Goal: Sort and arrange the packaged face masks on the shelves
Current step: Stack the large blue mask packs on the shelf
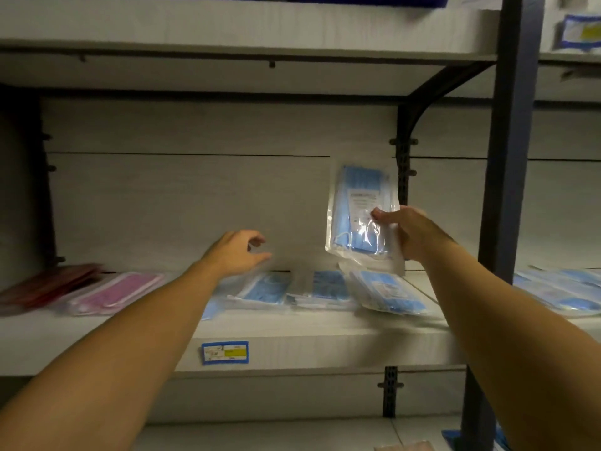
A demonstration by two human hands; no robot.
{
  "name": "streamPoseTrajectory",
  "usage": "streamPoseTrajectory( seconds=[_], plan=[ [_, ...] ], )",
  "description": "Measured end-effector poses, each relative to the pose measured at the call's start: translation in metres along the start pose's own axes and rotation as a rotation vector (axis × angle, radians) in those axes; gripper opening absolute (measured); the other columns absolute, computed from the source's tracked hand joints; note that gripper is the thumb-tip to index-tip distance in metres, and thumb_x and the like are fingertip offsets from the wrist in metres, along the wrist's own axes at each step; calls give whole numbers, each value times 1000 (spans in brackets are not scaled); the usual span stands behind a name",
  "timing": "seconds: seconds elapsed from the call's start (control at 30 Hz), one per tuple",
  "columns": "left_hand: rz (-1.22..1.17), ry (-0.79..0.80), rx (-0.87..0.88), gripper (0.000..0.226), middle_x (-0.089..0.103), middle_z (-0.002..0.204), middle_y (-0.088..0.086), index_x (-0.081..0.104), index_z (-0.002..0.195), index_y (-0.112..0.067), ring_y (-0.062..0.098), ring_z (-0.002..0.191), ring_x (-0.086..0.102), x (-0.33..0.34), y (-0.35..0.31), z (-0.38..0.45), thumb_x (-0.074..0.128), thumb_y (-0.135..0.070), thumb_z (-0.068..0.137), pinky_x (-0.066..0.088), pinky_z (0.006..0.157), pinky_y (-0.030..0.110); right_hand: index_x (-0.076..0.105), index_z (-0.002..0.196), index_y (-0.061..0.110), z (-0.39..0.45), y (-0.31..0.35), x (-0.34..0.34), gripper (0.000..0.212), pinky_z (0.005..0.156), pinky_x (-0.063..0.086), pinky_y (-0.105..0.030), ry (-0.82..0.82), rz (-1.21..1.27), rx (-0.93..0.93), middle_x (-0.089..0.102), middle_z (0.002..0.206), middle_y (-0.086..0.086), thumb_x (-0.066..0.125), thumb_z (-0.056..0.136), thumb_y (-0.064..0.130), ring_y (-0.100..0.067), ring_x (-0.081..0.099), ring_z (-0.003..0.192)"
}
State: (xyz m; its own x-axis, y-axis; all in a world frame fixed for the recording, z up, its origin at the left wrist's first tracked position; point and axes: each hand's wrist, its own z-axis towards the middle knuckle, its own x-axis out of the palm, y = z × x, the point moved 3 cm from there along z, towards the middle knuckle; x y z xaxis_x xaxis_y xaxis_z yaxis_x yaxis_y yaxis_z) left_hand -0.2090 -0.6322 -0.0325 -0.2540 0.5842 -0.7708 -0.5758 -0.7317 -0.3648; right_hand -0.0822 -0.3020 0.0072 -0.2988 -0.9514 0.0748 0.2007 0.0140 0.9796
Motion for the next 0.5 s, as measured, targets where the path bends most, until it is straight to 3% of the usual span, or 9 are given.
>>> streamPoseTrajectory(
  seconds=[0.1, 0.17, 0.23, 0.3, 0.5],
  plan=[
    [17, 8, -3, 43, 64, 109, -8, 66, 123, -25, 16, 103, 62, -4, 4, -2, 77, -43, 85, 52, 95, 35, 72, 111, -5, 11, -20, -9, 66, 81, 49, -34, 44, -97, 143, 69, 97, -15, 93, 57, 27, -28, 62, 77],
    [40, 17, 4, 44, 65, 112, -9, 65, 124, -27, 15, 103, 62, -6, 6, -3, 76, -44, 85, 52, 96, 36, 72, 110, -5, 12, -31, -13, 55, 81, 56, -35, 50, -174, 209, 74, 97, -15, 91, 65, 21, -29, 68, 81],
    [58, 28, 12, 45, 64, 112, -10, 64, 126, -28, 14, 104, 62, -8, 7, -4, 76, -45, 85, 53, 96, 37, 68, 113, -6, 12, -41, -16, 38, 61, 60, -33, 53, -231, 263, 77, 93, -17, 80, 81, 12, -27, 74, 72],
    [72, 29, 19, 46, 63, 111, -11, 64, 126, -28, 14, 104, 62, -9, 8, -5, 75, -46, 85, 53, 96, 37, 65, 119, -7, 15, -51, -22, 42, 53, 59, -34, 28, -299, 315, 75, 105, -22, 79, 82, 7, -30, 74, 71],
    [94, 50, 25, 47, 60, 109, -12, 63, 128, -28, 14, 105, 62, -3, 7, -4, 73, -47, 87, 53, 97, 39, 61, 122, -7, 14, -58, -21, 55, 79, 50, -37, -6, -743, 399, 67, 103, -18, 86, 80, 18, -33, 64, 90]
  ],
)
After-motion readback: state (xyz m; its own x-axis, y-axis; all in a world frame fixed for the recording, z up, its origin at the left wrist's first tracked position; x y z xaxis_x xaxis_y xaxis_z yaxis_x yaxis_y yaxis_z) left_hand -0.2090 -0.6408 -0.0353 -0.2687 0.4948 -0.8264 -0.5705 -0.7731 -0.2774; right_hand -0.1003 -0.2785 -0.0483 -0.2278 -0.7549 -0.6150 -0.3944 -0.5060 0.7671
